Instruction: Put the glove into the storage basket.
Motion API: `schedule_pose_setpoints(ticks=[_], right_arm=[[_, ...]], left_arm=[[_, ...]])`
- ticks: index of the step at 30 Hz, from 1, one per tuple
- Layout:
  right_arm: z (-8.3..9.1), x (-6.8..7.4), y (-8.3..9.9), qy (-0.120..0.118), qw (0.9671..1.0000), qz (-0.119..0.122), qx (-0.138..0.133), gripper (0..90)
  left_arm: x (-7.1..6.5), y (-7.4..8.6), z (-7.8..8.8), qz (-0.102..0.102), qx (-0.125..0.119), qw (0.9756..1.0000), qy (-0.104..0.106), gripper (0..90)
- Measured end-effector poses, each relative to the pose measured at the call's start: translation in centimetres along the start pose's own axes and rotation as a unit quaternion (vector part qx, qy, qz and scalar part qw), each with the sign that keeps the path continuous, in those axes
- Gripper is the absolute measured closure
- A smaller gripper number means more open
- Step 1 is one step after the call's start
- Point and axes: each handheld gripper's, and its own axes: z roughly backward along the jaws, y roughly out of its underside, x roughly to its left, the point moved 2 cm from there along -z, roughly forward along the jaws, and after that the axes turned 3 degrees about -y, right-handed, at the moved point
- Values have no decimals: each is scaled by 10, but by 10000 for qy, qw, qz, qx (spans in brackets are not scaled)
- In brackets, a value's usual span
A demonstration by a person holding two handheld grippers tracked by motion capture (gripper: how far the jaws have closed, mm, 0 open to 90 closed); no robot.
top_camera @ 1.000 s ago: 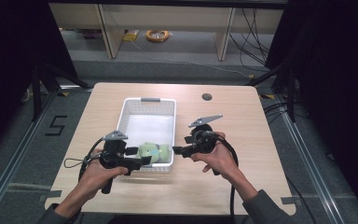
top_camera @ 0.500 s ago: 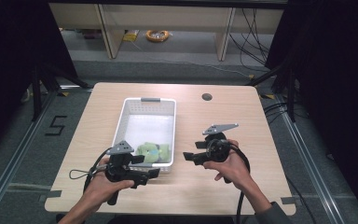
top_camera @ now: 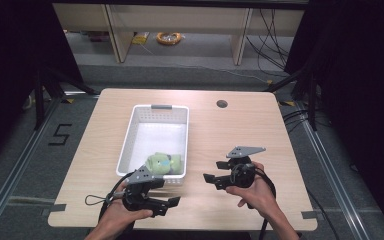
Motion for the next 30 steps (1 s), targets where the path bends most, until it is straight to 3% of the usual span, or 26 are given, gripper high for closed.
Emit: schedule_pose_setpoints(ticks=[2, 3, 4, 5, 6, 8, 9, 11, 12, 13, 14, 15, 16, 17, 18, 19, 20, 22, 23, 25, 26, 27, 28, 29, 30], right_arm=[[1, 0, 3, -36, 10000, 15, -23, 309], [3, 0, 5, 56, 10000, 32, -28, 308], [4, 3, 7, 26, 10000, -90, -28, 307], [4, 0, 8, 49, 9998, 163, -113, 307], [5, 1, 10, 117, 9999, 50, -73, 307], [5, 1, 13, 75, 9999, 127, -78, 303], [5, 3, 15, 8, 10000, 19, -73, 299], [6, 3, 19, 39, 10000, 60, -49, 289], [4, 1, 21, -24, 9998, 141, -101, 280], [6, 4, 23, 27, 10000, -74, -13, 273], [4, 1, 25, -19, 9999, 80, -110, 255], [4, 1, 28, 53, 9999, 62, -67, 212], [3, 1, 30, -29, 9999, 44, -94, 189], [3, 3, 32, -32, 9999, -100, -72, 180], [3, 1, 34, 39, 9999, 56, -156, 169], [4, 3, 36, -11, 9999, -115, -54, 163], [3, 0, 37, -72, 9999, 37, -147, 164], [3, 2, 42, -113, 9998, -91, -107, 163], [4, 0, 43, -81, 9999, 64, -91, 163], [4, 2, 48, -74, 9998, -126, -103, 163], [4, -1, 50, -90, 9999, 37, -129, 163], [4, 2, 53, -134, 9998, -143, -85, 164], [5, 2, 55, -123, 9998, -169, -66, 163], [5, 1, 57, -157, 9998, -97, -87, 163], [6, 1, 58, -41, 9999, -72, -60, 163]], left_arm=[[0, 1, 0, -60, -31, 10000, -12, 184], [-1, 2, -1, -44, -59, 10000, -25, 185], [-1, 3, -1, -30, -49, 10000, -34, 185], [-2, 4, -1, -36, -68, 10000, -38, 185], [-3, 5, -2, -43, -72, 9999, -82, 186], [-3, 7, -3, -99, -100, 9998, -110, 186], [-4, 9, -3, -96, -96, 9998, -152, 186], [-6, 13, -5, -63, -76, 9999, -93, 186], [-7, 14, -6, -69, -59, 9999, -96, 186], [-8, 15, -6, -81, -53, 9999, -84, 186], [-9, 17, -7, -115, -65, 9999, -94, 186], [-9, 18, -8, -149, -58, 9998, -153, 186], [-9, 19, -9, -171, -69, 9997, -134, 186], [-10, 21, -10, -166, -89, 9997, -161, 186], [-10, 23, -11, -178, -90, 9997, -144, 185], [-10, 26, -11, -193, -47, 9997, -171, 185], [-9, 27, -12, -281, -33, 9995, -116, 185], [-9, 31, -12, -232, 28, 9997, -108, 184], [-10, 33, -13, -153, 22, 9998, -115, 184], [-10, 38, -13, -138, 44, 9998, -159, 183], [-9, 39, -13, -201, 68, 9997, -150, 183], [-10, 41, -13, -136, 42, 9998, -167, 183], [-10, 42, -14, -94, -6, 9999, -129, 183], [-10, 44, -14, -39, 6, 9999, -137, 183], [-9, 46, -14, -33, 40, 9999, -106, 181]])
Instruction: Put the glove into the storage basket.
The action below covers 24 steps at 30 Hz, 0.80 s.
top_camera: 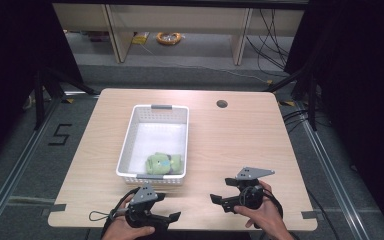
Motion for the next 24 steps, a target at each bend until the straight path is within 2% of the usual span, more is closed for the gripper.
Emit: schedule_pose_setpoints(ticks=[1, 2, 3, 4, 5, 6, 7, 9, 10, 11, 12, 14, 15, 16, 17, 18, 20, 21, 22, 23, 24], right_arm=[[0, 2, 3, -80, 9999, -118, -4, 163], [0, 1, 5, -107, 9999, -87, -30, 163], [-2, -3, 7, -139, 9998, 109, -51, 163], [0, -1, 8, -25, 10000, 41, -5, 163], [0, 0, 12, -31, 9999, -100, -15, 163], [0, -2, 13, 8, 10000, 66, -26, 163], [1, -2, 15, 22, 9999, 108, -1, 163], [2, 0, 18, -16, 10000, -21, 10, 163], [3, -2, 19, -11, 9999, 116, 10, 163], [3, 1, 21, -26, 10000, -78, -15, 163], [4, 1, 22, -42, 10000, -25, 1, 163], [5, 0, 26, -9, 10000, 98, -5, 163], [6, 3, 28, -25, 10000, 14, -34, 163], [8, 2, 30, 62, 9999, 119, 2, 163], [8, 4, 32, 75, 9999, 88, 53, 163], [8, 3, 34, 106, 9998, 138, 23, 163], [10, 8, 38, 161, 9998, 7, 135, 163], [10, 7, 40, 139, 9997, 140, 113, 164], [10, 8, 42, 213, 9995, 200, 77, 165], [12, 10, 44, 191, 9996, 101, 160, 165], [12, 11, 46, 243, 9996, 51, 124, 164]], left_arm=[[0, 1, 0, 24, -2, 10000, 11, 179], [0, 3, 0, 4, 41, 10000, -37, 178], [0, 4, 0, 23, 37, 10000, -11, 174], [0, 5, 1, -12, 62, 10000, -26, 173], [1, 7, 1, -64, 42, 10000, -32, 171], [1, 7, 1, -123, 41, 9999, -20, 169], [1, 8, 1, -131, 22, 9999, -57, 168], [1, 10, 2, -158, -42, 9999, -49, 168], [2, 11, 3, -245, -17, 9997, -48, 168], [3, 12, 4, -275, 72, 9996, -82, 168], [0, 13, 3, -152, 5, 9999, -49, 168], [1, 15, 3, -222, -50, 9997, -63, 167], [1, 16, 3, -265, -20, 9996, -68, 168], [1, 18, 4, -276, 64, 9995, -153, 169], [0, 19, 4, -241, 41, 9997, -91, 169], [0, 20, 4, -294, 63, 9995, -93, 169], [-3, 22, 4, -223, 69, 9997, -78, 169], [-2, 23, 5, -299, 68, 9995, -103, 169], [-3, 24, 5, -309, 53, 9994, -139, 169], [-3, 24, 6, -297, 27, 9994, -169, 169], [-2, 26, 7, -349, 62, 9992, -200, 169]])
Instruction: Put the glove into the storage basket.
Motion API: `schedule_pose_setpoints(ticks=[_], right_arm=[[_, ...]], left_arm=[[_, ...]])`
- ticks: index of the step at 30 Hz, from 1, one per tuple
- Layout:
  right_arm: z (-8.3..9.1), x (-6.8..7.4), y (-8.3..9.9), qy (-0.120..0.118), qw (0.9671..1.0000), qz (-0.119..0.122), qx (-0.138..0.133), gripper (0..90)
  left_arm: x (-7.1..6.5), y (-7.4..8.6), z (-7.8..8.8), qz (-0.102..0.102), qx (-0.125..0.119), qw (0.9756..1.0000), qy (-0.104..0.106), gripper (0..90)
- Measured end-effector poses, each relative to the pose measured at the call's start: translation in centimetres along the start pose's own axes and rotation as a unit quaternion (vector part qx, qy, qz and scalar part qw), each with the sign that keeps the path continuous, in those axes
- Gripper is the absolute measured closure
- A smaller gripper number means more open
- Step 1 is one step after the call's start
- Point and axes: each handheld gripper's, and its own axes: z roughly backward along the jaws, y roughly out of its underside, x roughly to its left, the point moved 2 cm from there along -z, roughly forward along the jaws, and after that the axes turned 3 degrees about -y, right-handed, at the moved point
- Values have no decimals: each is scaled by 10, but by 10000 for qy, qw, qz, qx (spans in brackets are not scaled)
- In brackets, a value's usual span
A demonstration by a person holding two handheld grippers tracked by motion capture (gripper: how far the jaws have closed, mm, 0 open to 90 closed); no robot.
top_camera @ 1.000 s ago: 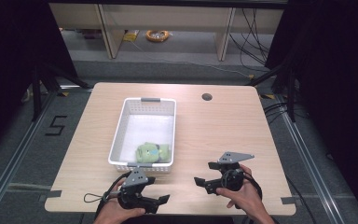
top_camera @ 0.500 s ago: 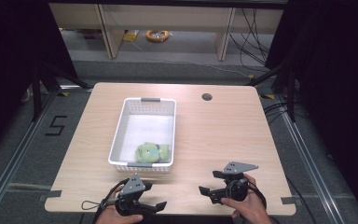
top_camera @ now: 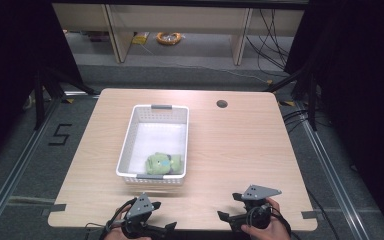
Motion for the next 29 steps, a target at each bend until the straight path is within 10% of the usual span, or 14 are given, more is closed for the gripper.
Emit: schedule_pose_setpoints(ticks=[29], right_arm=[[0, -4, 14, 62, 9995, 304, 52, 163]], left_arm=[[0, 5, -1, 91, 99, 9999, -43, 169]])
